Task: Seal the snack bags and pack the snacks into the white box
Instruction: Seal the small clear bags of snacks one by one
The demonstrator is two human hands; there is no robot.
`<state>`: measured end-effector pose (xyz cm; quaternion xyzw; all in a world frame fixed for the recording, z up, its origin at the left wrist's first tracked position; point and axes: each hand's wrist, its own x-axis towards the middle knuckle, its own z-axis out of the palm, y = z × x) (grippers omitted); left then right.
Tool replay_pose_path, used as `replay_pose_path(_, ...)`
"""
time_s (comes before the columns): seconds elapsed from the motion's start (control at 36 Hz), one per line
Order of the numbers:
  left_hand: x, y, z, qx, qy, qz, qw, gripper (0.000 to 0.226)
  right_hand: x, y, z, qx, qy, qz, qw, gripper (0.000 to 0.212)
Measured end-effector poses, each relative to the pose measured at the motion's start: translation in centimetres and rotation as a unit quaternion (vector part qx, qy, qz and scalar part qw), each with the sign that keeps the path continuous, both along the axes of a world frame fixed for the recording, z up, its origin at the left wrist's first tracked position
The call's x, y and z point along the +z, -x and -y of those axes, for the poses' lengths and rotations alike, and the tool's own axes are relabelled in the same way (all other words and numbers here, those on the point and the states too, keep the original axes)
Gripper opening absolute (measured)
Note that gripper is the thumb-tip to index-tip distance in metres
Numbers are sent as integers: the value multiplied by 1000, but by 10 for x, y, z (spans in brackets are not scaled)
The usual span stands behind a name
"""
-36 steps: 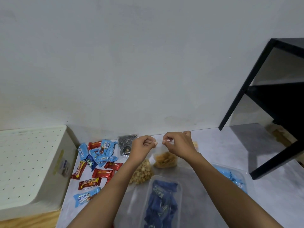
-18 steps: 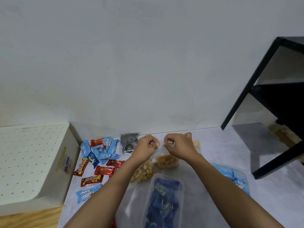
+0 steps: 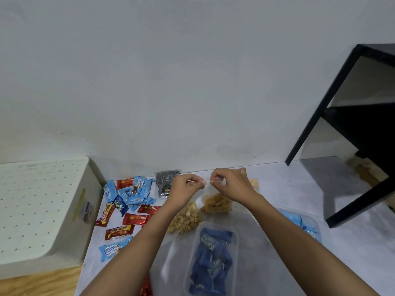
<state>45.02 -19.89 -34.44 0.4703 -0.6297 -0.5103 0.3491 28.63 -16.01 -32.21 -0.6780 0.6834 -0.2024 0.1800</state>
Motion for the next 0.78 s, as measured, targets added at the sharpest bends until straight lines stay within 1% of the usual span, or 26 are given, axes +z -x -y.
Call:
replay_pose_path(0.14,-3,-4,2,-25,-27,13,999,5,-1,-2,-1,0,2,-7,1000,10)
replay_pose_path(0.19,-4,-6,2,-28,-26,21,999,6,0,-3,0,5,1,-7,1000,10)
replay_pose_path(0.31,-3,-7,1,-31,-22,34,999,19,-1,-6,1,12,-3,-9,1000,9)
replay_pose_path(0.42,-2,-5,-2,-39,-6,48,998,12,-3,-6,2,11,-1,-15,1000,11)
replay_pose_path(0.53,-5,-1,-2,-42,10,66,997,16,-3,-10,5,7,4,-28,1000,16)
replay_pose_path(0.61,-7,-3,1,-51,18,75,996,9,-3,-9,5,9,-6,-35,999,17)
replay_pose_path(0.67,-7,-5,2,-60,26,75,995,6,-2,-3,4,14,-27,-11,999,12)
replay_pose_path(0.78,-3,-6,5,-49,33,57,997,4,4,15,4,6,-59,71,996,6)
